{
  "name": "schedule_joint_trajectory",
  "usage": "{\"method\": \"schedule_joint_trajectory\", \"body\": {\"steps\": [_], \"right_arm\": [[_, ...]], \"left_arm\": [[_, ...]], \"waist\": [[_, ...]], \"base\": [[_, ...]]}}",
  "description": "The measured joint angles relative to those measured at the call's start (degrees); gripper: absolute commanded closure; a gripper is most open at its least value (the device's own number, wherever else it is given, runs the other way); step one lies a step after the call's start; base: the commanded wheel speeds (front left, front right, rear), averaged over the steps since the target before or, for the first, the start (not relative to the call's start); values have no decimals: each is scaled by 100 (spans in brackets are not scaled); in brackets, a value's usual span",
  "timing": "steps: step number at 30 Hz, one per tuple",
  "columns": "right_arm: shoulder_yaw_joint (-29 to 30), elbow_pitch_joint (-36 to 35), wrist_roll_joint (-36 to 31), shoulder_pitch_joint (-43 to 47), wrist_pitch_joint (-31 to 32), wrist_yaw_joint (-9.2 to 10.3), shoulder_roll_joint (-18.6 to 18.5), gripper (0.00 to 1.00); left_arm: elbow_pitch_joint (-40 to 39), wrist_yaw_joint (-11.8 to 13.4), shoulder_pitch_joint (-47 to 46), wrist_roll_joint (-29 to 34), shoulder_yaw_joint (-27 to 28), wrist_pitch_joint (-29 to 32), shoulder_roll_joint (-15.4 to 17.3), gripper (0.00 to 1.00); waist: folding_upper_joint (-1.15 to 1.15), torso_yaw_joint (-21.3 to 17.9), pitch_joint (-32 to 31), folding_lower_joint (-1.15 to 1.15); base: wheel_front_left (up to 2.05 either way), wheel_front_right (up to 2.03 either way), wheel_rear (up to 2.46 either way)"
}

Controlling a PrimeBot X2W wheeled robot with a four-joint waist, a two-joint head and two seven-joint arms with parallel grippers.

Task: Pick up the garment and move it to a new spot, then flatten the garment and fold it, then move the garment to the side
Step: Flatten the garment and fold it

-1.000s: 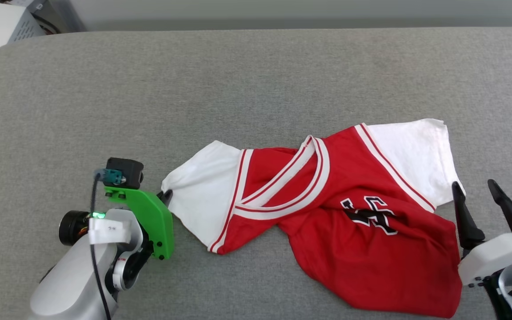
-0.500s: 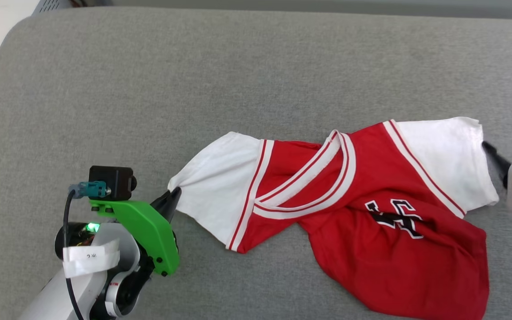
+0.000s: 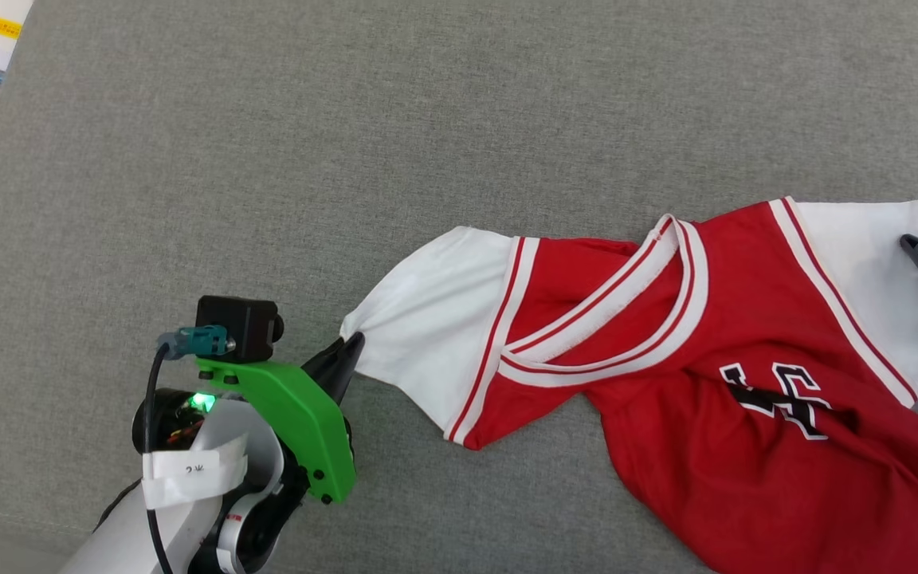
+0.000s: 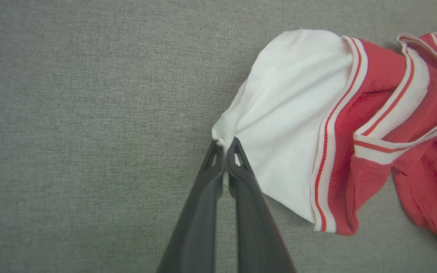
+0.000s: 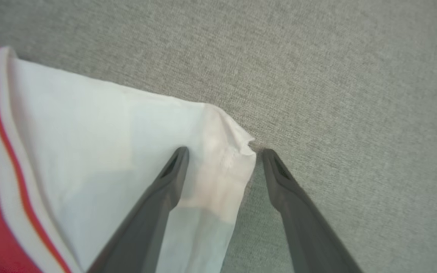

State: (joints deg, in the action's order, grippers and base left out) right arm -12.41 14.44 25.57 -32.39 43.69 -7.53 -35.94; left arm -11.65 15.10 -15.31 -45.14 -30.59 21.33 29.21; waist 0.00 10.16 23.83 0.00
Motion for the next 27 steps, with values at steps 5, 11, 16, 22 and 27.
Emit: {"method": "schedule_joint_trajectory", "body": {"steps": [5, 11, 16, 22, 27], "right_arm": [[-304, 208, 92, -142, -112, 1, -181, 0], [-638, 380, 376, -181, -170, 19, -348, 100], [-784, 482, 594, -181, -478, 8, -310, 100], [-714, 603, 862, -78, -1073, 1, -268, 100], [-600, 402, 1074, -18, -1626, 1, -393, 100]], "left_arm": [[9, -26, -72, 4, -59, 0, -57, 100], [107, -24, -73, -11, -44, -2, -112, 100], [196, -27, -71, -43, 5, -29, -110, 100], [294, -82, -66, -109, 207, -256, -75, 100], [305, -82, -59, -218, 408, -269, 96, 100]], "waist": [[0, 106, 89, 0], [0, 152, 74, 0], [0, 111, -68, 0], [0, 13, -388, 0], [0, -112, -756, 0]], "base": [[0, 0, 0], [0, 0, 0], [0, 0, 0], [0, 0, 0], [0, 0, 0]]}}
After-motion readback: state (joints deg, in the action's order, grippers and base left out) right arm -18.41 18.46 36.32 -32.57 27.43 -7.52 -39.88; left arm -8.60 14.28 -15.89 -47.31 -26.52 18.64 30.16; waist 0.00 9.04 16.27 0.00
